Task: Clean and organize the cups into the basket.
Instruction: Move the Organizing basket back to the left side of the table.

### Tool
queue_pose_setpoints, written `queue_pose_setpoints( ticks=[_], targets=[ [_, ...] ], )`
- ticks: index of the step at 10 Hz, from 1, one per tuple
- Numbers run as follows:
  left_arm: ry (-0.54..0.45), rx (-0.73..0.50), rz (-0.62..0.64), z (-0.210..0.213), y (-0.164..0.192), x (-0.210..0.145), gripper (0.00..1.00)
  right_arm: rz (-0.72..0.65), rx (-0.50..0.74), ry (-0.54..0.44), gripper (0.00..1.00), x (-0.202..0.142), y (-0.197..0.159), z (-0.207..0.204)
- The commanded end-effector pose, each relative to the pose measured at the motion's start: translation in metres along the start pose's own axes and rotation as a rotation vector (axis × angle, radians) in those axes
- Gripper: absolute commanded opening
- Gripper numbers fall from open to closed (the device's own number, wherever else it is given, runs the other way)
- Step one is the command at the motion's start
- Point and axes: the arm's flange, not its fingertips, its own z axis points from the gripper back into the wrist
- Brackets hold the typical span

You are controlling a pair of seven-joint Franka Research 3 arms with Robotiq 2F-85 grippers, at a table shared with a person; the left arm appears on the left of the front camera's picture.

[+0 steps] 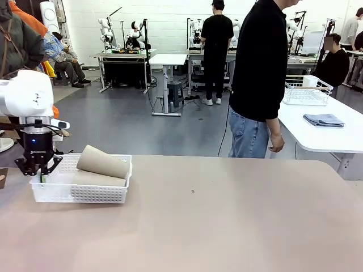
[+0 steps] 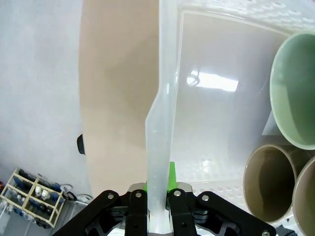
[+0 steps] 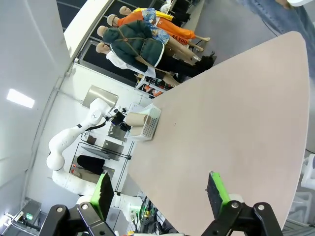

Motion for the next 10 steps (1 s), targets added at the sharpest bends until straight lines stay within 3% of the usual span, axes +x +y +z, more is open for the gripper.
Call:
queue_pose_setpoints(
  ticks=[1, 2, 9, 10],
  targets=[
    [0.061, -0.073, -0.041, 0.008, 0.011, 0.02, 0.06, -0.003, -0.012, 0.01, 1.0, -0.001, 0.0, 0.0],
    [0.0, 0.0, 0.0, 0.0, 0.0, 0.0, 0.06, -0.003, -0.012, 0.01, 1.0, -0.001, 0.0, 0.0],
    [0.021, -0.016, -0.018, 0.0, 0.005, 0.006, 0.06, -0.003, -0.012, 0.01, 1.0, -0.001, 0.0, 0.0],
    [-0.121, 0.141, 0.021, -0.005, 0.004, 0.007, 0.06, -0.003, -0.012, 0.01, 1.0, -0.001, 0.0, 0.0]
  ],
)
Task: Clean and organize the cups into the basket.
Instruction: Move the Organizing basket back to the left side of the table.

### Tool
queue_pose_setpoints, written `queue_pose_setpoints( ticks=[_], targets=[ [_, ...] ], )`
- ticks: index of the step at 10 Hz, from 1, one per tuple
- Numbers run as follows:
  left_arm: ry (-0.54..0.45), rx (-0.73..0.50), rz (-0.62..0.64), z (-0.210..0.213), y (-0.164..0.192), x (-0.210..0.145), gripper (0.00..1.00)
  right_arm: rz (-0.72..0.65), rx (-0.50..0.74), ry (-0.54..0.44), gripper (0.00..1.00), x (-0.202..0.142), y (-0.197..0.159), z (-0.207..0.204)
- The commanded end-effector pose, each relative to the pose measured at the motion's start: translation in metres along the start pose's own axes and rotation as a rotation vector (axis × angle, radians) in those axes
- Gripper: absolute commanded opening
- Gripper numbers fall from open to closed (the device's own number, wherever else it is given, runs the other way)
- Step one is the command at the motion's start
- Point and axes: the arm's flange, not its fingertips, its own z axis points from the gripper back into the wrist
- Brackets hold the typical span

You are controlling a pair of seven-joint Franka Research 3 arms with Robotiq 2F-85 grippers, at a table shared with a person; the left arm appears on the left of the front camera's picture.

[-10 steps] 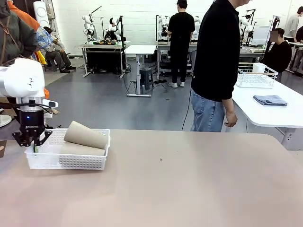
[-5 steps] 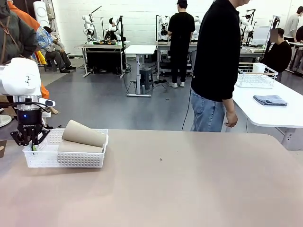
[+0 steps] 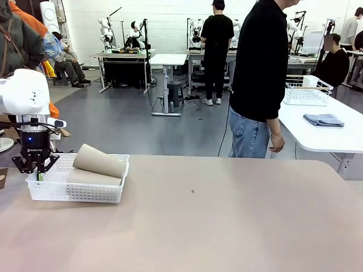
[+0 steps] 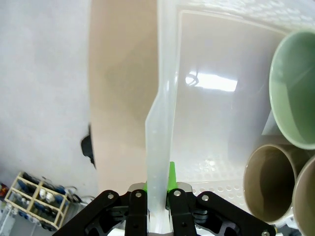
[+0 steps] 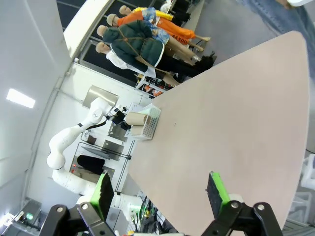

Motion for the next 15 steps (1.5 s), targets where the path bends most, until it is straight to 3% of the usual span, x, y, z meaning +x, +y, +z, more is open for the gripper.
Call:
queue_pose_setpoints(
  ticks=[1, 3, 7, 8, 9, 10, 11, 12, 15],
  targets=[
    [-0.187, 0.215, 0.037, -0.008, 0.0, -0.004, 0.06, -0.003, -0.012, 0.009, 1.0, -0.001, 0.0, 0.0],
    [-0.246, 0.289, 0.004, -0.011, 0.004, -0.006, 0.06, -0.003, -0.012, 0.009, 1.0, -0.001, 0.0, 0.0],
    [-0.183, 0.271, -0.011, -0.012, 0.006, 0.001, 0.06, -0.003, -0.012, 0.009, 1.0, -0.001, 0.0, 0.0],
    [-0.142, 0.245, -0.002, -0.011, 0.007, 0.002, 0.65, -0.003, -0.012, 0.009, 1.0, -0.001, 0.0, 0.0],
    [-0.137, 0.247, 0.001, -0.011, 0.007, 0.002, 0.65, -0.003, -0.012, 0.009, 1.0, -0.001, 0.0, 0.0],
    [-0.134, 0.245, 0.006, -0.011, 0.01, 0.003, 1.0, -0.003, -0.012, 0.009, 1.0, -0.001, 0.0, 0.0],
    [-0.136, 0.244, 0.01, -0.009, 0.011, 0.003, 0.68, -0.003, -0.012, 0.009, 1.0, -0.001, 0.0, 0.0],
    [-0.137, 0.242, 0.011, -0.009, 0.013, 0.003, 1.0, -0.003, -0.012, 0.009, 1.0, -0.001, 0.0, 0.0],
    [-0.132, 0.242, 0.019, -0.007, 0.014, 0.005, 1.0, -0.003, -0.012, 0.009, 1.0, -0.001, 0.0, 0.0]
  ],
)
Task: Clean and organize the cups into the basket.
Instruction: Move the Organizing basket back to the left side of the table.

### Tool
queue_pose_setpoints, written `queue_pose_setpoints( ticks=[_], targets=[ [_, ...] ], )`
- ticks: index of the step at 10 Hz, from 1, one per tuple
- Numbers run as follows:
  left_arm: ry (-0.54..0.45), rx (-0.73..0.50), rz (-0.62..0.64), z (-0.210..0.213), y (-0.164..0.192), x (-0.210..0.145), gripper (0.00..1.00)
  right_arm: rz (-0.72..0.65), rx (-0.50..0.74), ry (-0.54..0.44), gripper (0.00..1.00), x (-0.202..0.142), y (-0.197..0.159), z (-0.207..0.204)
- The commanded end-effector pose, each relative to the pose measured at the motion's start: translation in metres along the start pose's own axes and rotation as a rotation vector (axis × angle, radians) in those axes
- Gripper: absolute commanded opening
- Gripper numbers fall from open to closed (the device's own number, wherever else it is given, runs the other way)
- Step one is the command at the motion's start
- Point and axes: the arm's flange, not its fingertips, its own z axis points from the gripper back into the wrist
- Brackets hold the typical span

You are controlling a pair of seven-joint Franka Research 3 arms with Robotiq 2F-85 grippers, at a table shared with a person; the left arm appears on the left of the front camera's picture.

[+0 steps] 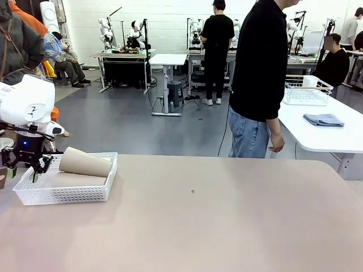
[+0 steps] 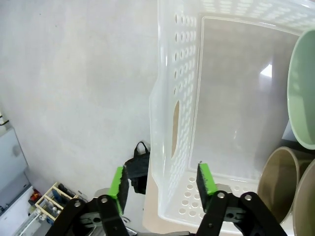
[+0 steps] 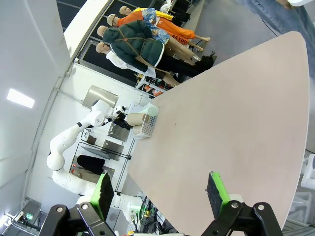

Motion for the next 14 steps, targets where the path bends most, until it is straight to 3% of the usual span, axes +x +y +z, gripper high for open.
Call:
queue_pose_setpoints(
  ticks=[1, 2, 3, 4, 5, 8, 10, 12, 13, 14],
  targets=[
    [0.016, -0.001, 0.025, 0.001, 0.003, 0.003, 1.0, -0.003, -0.012, 0.009, 1.0, -0.001, 0.0, 0.0],
    [0.016, -0.004, 0.029, 0.002, 0.004, 0.003, 1.0, -0.003, -0.012, 0.009, 1.0, -0.001, 0.0, 0.0],
    [0.015, -0.014, 0.045, 0.006, 0.006, 0.002, 0.92, -0.003, -0.012, 0.009, 1.0, -0.001, 0.0, 0.0],
    [0.002, -0.024, 0.059, 0.015, 0.008, -0.005, 1.0, -0.003, -0.012, 0.009, 1.0, -0.001, 0.0, 0.0],
    [-0.024, -0.055, 0.061, 0.031, 0.017, -0.022, 1.0, -0.003, -0.012, 0.009, 1.0, -0.001, 0.0, 0.0],
    [-0.055, -0.201, -0.11, 0.08, 0.054, -0.119, 1.0, -0.003, -0.012, 0.009, 1.0, -0.001, 0.0, 0.0],
    [-0.095, -0.256, -0.167, 0.08, 0.064, -0.195, 1.0, -0.003, -0.012, 0.009, 1.0, -0.001, 0.0, 0.0],
    [-0.157, -0.274, -0.207, 0.06, 0.067, -0.244, 1.0, -0.003, -0.012, 0.009, 1.0, -0.001, 0.0, 0.0],
    [-0.171, -0.284, -0.166, 0.054, 0.063, -0.24, 1.0, -0.003, -0.012, 0.009, 1.0, -0.001, 0.0, 0.0],
    [-0.119, -0.249, -0.194, 0.074, 0.061, -0.226, 1.0, -0.003, -0.012, 0.009, 1.0, -0.001, 0.0, 0.0]
  ],
)
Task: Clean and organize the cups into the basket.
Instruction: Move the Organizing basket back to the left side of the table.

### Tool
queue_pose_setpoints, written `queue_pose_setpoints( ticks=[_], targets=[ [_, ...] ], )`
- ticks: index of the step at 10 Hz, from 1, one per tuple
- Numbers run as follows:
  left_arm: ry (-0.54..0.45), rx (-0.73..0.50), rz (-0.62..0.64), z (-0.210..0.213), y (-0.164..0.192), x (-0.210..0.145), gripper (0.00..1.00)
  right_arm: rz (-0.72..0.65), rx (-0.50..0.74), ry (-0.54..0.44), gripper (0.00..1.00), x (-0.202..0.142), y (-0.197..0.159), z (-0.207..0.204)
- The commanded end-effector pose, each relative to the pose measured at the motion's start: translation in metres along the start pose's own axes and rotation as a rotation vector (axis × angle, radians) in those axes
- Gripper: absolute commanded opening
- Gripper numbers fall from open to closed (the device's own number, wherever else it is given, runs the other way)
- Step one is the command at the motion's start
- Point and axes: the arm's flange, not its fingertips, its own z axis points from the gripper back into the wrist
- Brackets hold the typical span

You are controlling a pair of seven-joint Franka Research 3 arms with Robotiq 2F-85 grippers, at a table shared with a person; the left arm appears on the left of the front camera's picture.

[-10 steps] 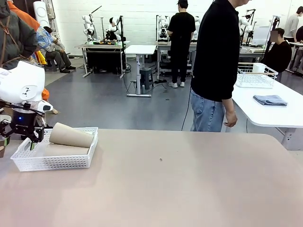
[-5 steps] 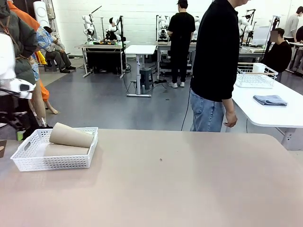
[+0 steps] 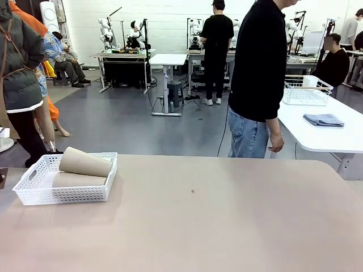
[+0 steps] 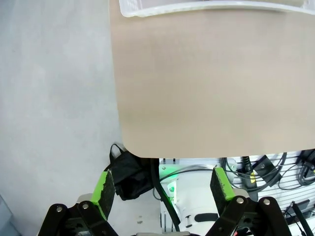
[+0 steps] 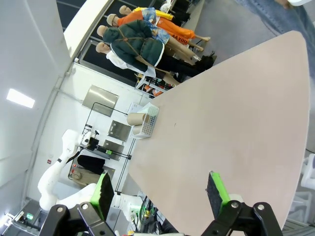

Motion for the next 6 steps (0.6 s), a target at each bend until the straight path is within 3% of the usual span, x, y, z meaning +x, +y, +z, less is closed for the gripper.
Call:
queue_pose_setpoints(
  ticks=[1, 6],
  targets=[
    [0.021, 0.012, -0.002, 0.0088, 0.0023, 0.0233, 1.0, -0.002, -0.012, 0.009, 1.0, -0.0012, 0.0007, 0.0007],
    [0.021, 0.012, -0.002, 0.0088, 0.0023, 0.0233, 1.0, -0.002, -0.012, 0.009, 1.0, -0.0012, 0.0007, 0.0007]
  ],
)
